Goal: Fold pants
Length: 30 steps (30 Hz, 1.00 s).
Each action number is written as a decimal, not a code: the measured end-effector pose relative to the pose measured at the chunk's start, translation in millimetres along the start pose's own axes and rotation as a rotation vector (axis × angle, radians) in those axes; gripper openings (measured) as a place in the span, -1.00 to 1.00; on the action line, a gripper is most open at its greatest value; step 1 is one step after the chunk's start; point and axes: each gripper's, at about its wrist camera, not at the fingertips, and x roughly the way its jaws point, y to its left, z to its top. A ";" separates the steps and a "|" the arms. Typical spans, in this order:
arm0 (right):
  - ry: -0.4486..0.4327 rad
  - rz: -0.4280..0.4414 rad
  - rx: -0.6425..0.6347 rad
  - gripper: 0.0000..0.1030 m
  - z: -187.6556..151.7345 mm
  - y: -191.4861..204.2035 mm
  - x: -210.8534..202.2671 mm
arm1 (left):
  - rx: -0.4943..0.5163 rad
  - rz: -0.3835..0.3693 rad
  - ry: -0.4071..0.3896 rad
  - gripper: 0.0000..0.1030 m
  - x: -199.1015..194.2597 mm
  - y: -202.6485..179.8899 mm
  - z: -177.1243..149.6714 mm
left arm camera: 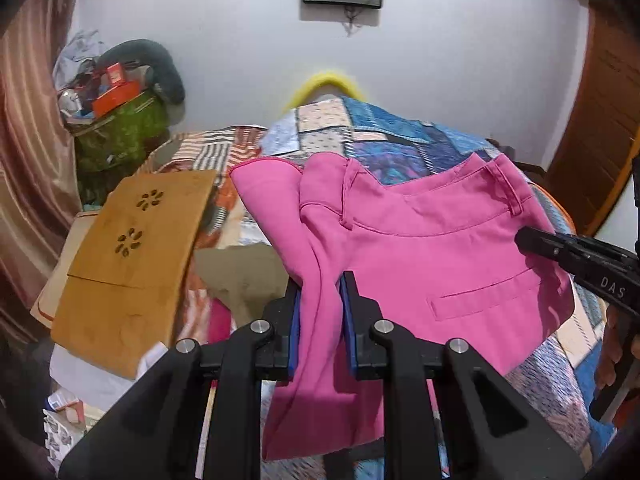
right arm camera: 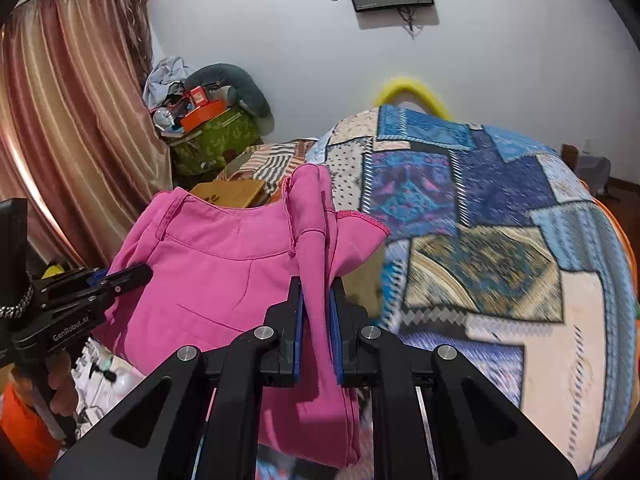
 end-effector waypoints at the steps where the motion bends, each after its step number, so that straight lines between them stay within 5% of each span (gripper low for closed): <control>1: 0.004 0.001 -0.003 -0.80 3.8 2.4 9.1 | -0.007 0.005 0.000 -0.64 6.6 6.5 3.2; 11: 0.097 -0.044 -0.053 -0.80 23.0 13.8 108.9 | -0.041 0.071 0.097 -0.64 105.9 44.0 7.5; 20: 0.233 -0.106 -0.094 -0.80 -1.3 1.5 173.7 | -0.031 0.087 0.277 -0.59 193.6 49.3 -30.4; 24: 0.288 -0.118 -0.121 -0.77 -15.5 -3.3 182.4 | -0.052 0.101 0.280 -0.36 196.5 55.7 -42.1; 30: 0.308 -0.155 -0.131 -0.71 -23.2 -13.6 163.8 | -0.103 0.096 0.294 -0.30 177.3 67.9 -43.3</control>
